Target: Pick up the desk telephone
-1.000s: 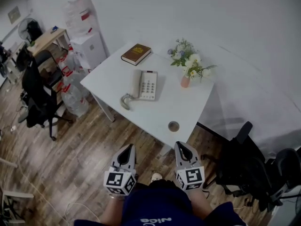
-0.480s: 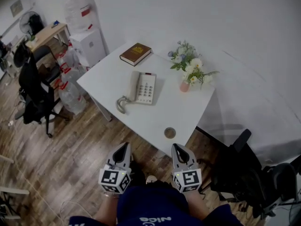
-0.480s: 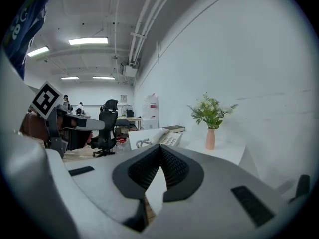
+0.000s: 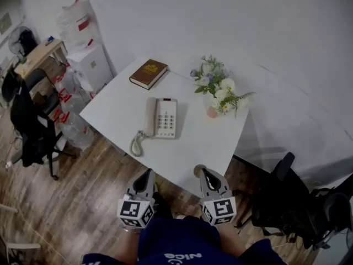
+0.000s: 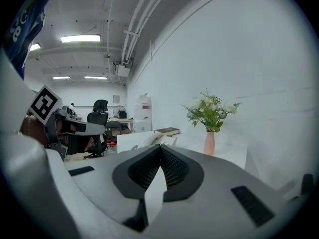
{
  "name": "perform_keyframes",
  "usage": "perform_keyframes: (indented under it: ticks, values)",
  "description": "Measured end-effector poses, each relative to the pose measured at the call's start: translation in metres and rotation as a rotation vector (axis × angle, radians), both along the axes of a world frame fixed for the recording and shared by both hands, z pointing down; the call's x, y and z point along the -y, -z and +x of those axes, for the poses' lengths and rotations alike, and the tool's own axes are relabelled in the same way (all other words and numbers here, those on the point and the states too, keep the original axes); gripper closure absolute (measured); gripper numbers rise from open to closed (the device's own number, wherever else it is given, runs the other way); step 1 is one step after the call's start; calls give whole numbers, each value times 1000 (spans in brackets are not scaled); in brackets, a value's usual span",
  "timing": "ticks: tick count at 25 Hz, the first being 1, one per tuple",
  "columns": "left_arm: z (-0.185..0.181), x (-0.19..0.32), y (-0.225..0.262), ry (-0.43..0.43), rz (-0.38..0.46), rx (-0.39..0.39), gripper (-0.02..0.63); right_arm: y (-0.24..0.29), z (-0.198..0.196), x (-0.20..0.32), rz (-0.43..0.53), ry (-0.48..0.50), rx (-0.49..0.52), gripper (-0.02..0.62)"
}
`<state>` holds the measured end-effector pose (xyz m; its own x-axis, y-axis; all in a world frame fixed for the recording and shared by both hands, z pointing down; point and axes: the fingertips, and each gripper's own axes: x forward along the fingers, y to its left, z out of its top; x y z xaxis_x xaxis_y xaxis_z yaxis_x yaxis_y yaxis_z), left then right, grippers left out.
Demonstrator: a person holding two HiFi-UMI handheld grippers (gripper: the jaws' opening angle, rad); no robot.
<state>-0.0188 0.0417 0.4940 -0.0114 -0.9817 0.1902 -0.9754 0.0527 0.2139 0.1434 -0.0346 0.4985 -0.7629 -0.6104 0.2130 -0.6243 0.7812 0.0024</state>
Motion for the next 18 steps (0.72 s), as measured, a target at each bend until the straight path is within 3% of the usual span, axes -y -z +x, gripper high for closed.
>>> perform_keyframes:
  ticks: [8, 18]
  values:
    - [-75, 67, 12, -53, 12, 5, 589, 12, -58, 54, 0, -92, 1, 574]
    - [-153, 130, 3, -192, -15, -27, 589, 12, -132, 98, -20, -226, 1, 574]
